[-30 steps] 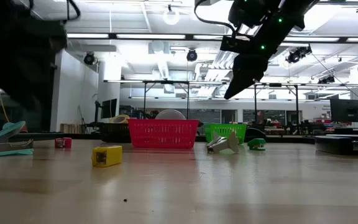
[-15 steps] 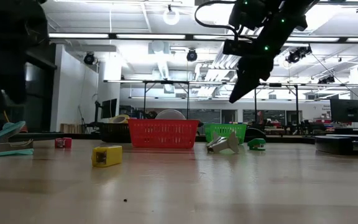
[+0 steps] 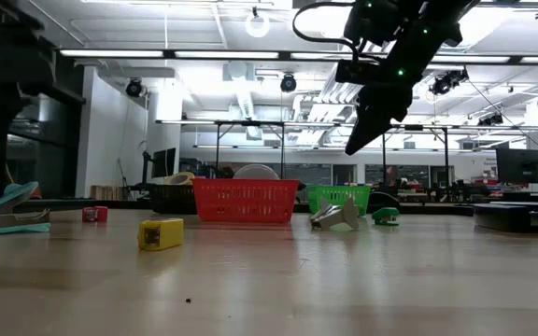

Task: Pick and place Stapler, Stapler remover, tape
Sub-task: Put the light blue staple remover into the green basket

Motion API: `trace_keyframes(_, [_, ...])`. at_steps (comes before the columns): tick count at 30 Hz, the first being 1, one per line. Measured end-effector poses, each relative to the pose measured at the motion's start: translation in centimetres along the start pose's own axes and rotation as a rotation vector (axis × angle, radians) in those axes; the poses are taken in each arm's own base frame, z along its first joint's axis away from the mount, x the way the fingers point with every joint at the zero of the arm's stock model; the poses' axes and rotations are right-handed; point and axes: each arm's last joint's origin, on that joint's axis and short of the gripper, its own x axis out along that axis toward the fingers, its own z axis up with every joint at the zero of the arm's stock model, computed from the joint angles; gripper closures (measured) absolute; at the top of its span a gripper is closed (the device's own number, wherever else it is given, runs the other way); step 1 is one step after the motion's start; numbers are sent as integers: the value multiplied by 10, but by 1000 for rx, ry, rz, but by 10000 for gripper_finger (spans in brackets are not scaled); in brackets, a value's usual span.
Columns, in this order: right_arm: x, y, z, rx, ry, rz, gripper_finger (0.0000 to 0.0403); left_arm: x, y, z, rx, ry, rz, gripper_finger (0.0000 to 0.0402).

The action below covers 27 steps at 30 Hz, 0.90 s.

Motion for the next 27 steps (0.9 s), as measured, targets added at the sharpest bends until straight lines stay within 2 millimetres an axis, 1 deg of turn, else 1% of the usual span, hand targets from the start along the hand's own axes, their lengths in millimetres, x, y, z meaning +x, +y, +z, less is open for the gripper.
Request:
trace_keyframes(4, [0, 0, 0, 0, -1, 1, 247, 8, -1, -4, -4, -13, 30, 160])
trace_keyframes(7, [0, 0, 0, 0, -1, 2, 247, 16, -4, -2, -13, -22, 58, 160])
trace_keyframes(10, [0, 0, 0, 12, -1, 3, 247, 24, -8, 2, 8, -23, 71, 162])
trace_keyframes(13, [0, 0, 0, 17, -1, 3, 247, 30, -13, 9, 34, -11, 76, 175])
trace_keyframes(16, [0, 0, 0, 16, 3, 3, 247, 34, -17, 14, 51, 17, 78, 201])
trace_keyframes(20, [0, 0, -1, 15, 7, 8, 247, 34, -18, 14, 60, 41, 76, 249])
trace_keyframes(27, [0, 1, -1, 16, 4, 34, 247, 35, -22, 14, 128, 52, 42, 354])
